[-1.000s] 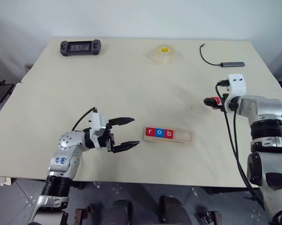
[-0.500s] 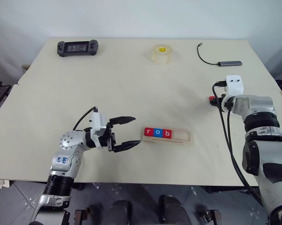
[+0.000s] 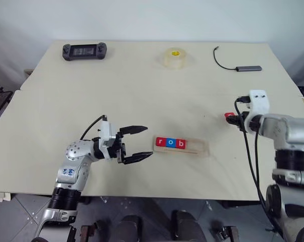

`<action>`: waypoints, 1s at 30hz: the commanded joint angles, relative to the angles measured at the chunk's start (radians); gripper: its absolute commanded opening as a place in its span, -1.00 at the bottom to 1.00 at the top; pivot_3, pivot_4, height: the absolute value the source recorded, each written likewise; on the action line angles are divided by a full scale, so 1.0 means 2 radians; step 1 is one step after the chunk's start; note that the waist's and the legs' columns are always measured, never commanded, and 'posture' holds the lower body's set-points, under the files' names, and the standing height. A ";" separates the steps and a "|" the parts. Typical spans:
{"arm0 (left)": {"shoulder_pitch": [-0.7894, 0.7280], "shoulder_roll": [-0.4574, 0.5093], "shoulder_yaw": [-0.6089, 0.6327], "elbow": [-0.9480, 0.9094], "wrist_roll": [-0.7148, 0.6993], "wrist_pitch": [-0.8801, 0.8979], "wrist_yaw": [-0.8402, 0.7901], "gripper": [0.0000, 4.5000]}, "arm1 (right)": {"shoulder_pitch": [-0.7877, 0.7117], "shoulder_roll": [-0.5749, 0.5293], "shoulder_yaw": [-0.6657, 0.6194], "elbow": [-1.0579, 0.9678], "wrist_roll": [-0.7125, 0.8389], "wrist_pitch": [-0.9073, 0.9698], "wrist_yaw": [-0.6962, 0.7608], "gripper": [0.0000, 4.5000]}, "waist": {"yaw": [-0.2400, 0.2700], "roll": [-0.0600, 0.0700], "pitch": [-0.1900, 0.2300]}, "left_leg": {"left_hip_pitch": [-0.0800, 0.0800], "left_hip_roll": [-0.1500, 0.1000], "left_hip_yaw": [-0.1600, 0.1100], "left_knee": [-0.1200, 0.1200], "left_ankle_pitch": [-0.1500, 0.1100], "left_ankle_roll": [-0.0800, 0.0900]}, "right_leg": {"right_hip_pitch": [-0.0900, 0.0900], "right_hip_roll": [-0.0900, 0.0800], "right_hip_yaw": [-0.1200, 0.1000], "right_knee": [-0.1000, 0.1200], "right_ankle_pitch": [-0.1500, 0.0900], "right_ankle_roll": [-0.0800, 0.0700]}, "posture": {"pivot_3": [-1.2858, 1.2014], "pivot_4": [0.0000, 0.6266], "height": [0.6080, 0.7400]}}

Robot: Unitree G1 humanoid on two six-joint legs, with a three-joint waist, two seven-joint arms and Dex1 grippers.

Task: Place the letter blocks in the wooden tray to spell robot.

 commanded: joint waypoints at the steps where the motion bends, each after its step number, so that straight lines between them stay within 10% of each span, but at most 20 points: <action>1: -0.008 -0.001 0.001 0.003 -0.006 -0.003 -0.008 1.00 | 0.077 0.011 -0.037 -0.176 0.013 0.074 -0.017 -0.35 | 0.002 0.000 0.000 | 0.000 0.000 0.000 0.000 0.000 0.000 | 0.000 0.000 0.000 0.000 0.000 0.000 | 0.03 -0.52 1.00; 12: -0.027 -0.008 -0.008 0.025 -0.005 -0.002 -0.028 1.00 | 0.234 0.141 -0.043 -0.396 0.020 0.146 -0.059 -0.20 | 0.000 0.000 0.000 | 0.001 -0.001 0.000 0.000 0.000 0.000 | 0.000 0.000 0.001 0.000 0.000 0.000 | 0.03 -0.52 1.00; 18: -0.028 -0.008 -0.006 0.025 -0.004 -0.003 -0.027 1.00 | 0.228 0.006 -0.042 -0.350 0.070 0.109 0.046 0.62 | 0.001 0.000 0.000 | 0.001 -0.001 0.000 0.000 0.000 0.000 | 0.000 0.000 0.001 0.000 0.000 0.000 | 0.03 -0.52 1.00; 25: -0.026 -0.006 -0.003 0.021 -0.003 -0.005 -0.024 1.00 | 0.259 -0.216 0.013 -0.141 0.054 -0.281 0.337 0.62 | 0.001 0.000 0.000 | 0.002 -0.002 0.001 0.000 0.000 0.002 | 0.001 0.000 0.001 -0.001 0.000 0.000 | 0.03 -0.52 1.00; 30: -0.025 -0.007 -0.004 0.014 -0.003 -0.004 -0.024 1.00 | 0.167 -0.256 0.122 0.044 -0.014 -0.516 0.465 0.62 | -0.005 -0.001 0.000 | 0.003 -0.001 0.002 0.000 0.000 0.002 | 0.002 0.000 0.001 -0.001 0.000 0.001 | 0.03 -0.52 1.00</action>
